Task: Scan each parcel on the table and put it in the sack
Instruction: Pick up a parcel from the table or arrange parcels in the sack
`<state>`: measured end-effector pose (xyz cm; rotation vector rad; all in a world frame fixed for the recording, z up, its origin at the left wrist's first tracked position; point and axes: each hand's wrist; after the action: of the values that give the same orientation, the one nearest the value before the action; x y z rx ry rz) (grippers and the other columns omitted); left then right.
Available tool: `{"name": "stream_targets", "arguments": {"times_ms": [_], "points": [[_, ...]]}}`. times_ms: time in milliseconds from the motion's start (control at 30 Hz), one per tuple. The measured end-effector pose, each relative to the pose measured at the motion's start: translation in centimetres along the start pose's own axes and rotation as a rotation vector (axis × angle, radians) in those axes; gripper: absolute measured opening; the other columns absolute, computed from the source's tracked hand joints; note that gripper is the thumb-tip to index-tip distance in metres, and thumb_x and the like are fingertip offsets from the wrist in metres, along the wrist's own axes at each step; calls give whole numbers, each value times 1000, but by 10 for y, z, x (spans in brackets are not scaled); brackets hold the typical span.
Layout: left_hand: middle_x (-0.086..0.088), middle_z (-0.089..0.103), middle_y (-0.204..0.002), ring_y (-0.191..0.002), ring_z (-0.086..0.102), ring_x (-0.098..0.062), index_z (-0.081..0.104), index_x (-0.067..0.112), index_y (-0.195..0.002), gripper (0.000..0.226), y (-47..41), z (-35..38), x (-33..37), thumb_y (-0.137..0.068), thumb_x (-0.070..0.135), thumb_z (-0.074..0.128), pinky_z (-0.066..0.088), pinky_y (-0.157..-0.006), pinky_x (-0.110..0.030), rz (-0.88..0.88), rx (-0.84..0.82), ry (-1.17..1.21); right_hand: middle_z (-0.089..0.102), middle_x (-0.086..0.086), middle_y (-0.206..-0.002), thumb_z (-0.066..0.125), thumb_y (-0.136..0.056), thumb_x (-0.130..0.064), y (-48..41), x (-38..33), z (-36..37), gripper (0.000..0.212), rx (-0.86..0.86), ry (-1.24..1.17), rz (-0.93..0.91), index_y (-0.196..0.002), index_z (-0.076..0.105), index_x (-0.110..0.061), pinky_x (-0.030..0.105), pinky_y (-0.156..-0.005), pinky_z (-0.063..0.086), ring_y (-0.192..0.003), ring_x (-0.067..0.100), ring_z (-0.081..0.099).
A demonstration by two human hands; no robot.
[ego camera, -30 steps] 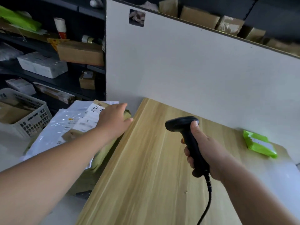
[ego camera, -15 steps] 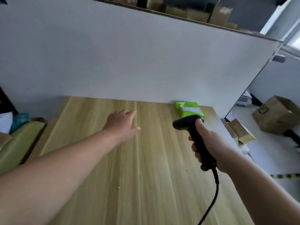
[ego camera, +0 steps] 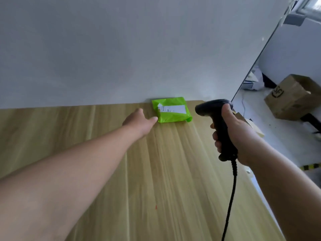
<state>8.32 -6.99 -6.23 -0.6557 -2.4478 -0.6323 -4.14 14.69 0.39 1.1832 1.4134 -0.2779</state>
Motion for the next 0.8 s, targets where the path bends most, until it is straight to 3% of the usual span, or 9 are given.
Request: {"name": "stream_targets", "arguments": {"times_ms": [67, 200, 333, 433, 533, 633, 733, 800], "points": [[-10, 46, -142, -125, 48, -31, 37, 10, -142, 71, -24, 17, 12, -89, 53, 54, 40, -92, -33, -140, -26, 169, 59, 2, -55, 43, -84, -80, -22, 9, 1, 73, -2, -83, 26, -93, 65, -10, 30, -44, 45, -41, 19, 52], [-7, 58, -107, -91, 58, -30, 47, 7, -131, 62, -70, 51, 27, -89, 51, 58, 44, -79, -31, -328, -97, 526, 58, 1, -53, 43, -87, -77, -59, 31, 11, 70, 11, -225, 58, -92, 65, -11, 29, -41, 44, -40, 17, 51], [-10, 41, -145, -111, 57, -37, 34, 17, -145, 74, -109, 78, 34, -87, 59, 54, 47, -77, -37, -464, -176, 642, 57, 2, -55, 43, -87, -76, -88, 52, 21, 67, -18, -309, 114, -92, 64, -12, 28, -42, 42, -40, 18, 49], [-3, 39, -146, -113, 55, -37, 37, 22, -141, 70, -132, 93, 40, -86, 60, 57, 49, -76, -39, -525, -172, 738, 57, 4, -56, 42, -88, -74, -103, 65, 27, 66, -27, -320, 118, -91, 63, -11, 27, -42, 41, -41, 20, 48], [-4, 55, -120, -107, 55, -27, 48, 18, -133, 52, -146, 106, 43, -89, 41, 63, 49, -67, -33, -518, -156, 822, 57, 4, -56, 42, -87, -74, -114, 74, 31, 66, -34, -334, 142, -90, 63, -11, 27, -42, 40, -40, 19, 48], [0, 54, -88, -75, 52, -13, 58, 13, -120, 33, -149, 115, 36, -89, 18, 66, 43, -52, -21, -483, -106, 887, 58, 3, -56, 42, -86, -76, -117, 79, 33, 68, -39, -338, 164, -91, 63, -12, 26, -43, 41, -40, 19, 49], [-3, 59, -92, -62, 50, -9, 60, 10, -94, 12, -144, 111, 22, -86, 2, 66, 42, -48, -19, -460, -43, 915, 58, 3, -56, 41, -87, -76, -111, 80, 36, 68, -39, -328, 157, -91, 64, -11, 26, -43, 41, -40, 19, 49], [-8, 60, -95, -65, 53, -12, 56, 10, -85, 16, -134, 101, 10, -86, -5, 63, 44, -50, -22, -436, -3, 909, 58, 3, -56, 41, -88, -75, -102, 77, 38, 68, -53, -314, 136, -90, 65, -12, 27, -43, 41, -40, 19, 49]]}}
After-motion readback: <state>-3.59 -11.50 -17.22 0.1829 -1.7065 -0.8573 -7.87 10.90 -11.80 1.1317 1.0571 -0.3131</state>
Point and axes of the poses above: each hand's wrist, its own y-axis away from the middle knuckle, its own z-axis out of the palm, x = y × z
